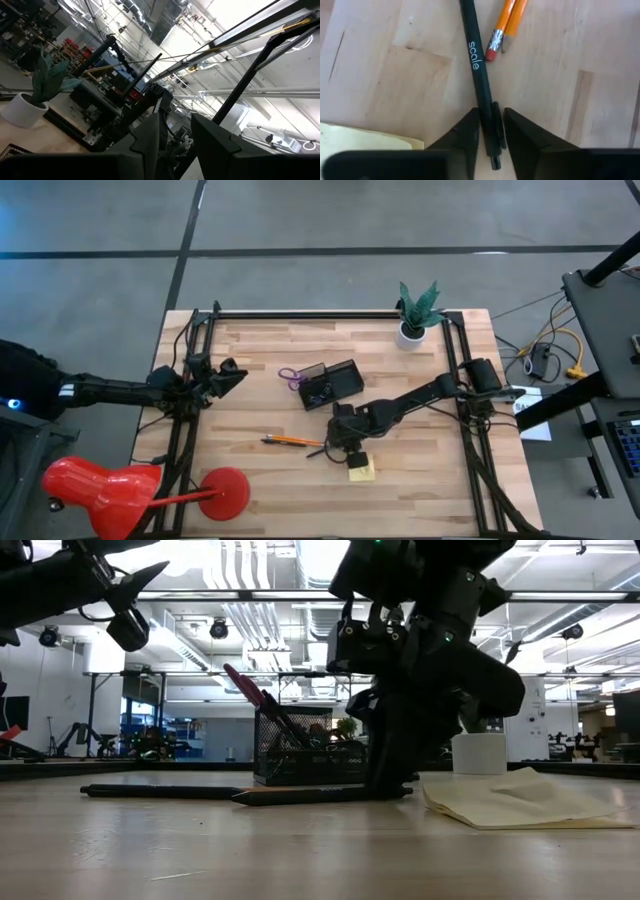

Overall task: Pick and place office supplies into organizer
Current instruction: Put the right black ballpen into the black desk organizer

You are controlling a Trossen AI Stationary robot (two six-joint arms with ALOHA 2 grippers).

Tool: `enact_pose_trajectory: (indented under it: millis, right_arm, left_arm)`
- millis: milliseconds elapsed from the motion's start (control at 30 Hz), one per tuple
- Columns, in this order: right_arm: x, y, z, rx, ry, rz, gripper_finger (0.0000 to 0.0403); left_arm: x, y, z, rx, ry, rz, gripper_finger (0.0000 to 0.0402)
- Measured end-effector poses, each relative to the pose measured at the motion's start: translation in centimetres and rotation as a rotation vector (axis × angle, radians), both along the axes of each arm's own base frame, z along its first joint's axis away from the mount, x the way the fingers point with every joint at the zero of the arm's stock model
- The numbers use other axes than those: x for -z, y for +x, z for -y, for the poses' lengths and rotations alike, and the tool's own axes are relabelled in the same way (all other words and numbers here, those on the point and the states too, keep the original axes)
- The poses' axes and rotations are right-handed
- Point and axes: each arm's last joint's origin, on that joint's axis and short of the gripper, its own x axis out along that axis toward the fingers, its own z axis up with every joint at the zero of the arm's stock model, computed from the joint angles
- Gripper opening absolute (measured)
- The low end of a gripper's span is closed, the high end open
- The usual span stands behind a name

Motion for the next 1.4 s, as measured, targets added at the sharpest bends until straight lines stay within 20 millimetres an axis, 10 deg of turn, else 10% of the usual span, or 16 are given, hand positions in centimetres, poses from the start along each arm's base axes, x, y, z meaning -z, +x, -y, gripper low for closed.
enact_pose_trajectory:
  millis: [533,867,1400]
  right_arm:
    - [-3.2,1.7,0.3,0.181,0.000,0.027,0.0011]
    - [-9.4,1.9,1.7,0.341,-0.495,0.175,0.0011]
    - [-11.5,1.3,8.5,-0.137,-1.020,-0.240,0.0011]
  left_arm:
    - [0.0,0.0,0.0,0.000,0.000,0.000,0.0099]
    - [0.0,0.0,0.0,0.000,0.000,0.001,0.0099]
    - [0.0,0.0,0.0,0.000,0.000,0.001,0.0099]
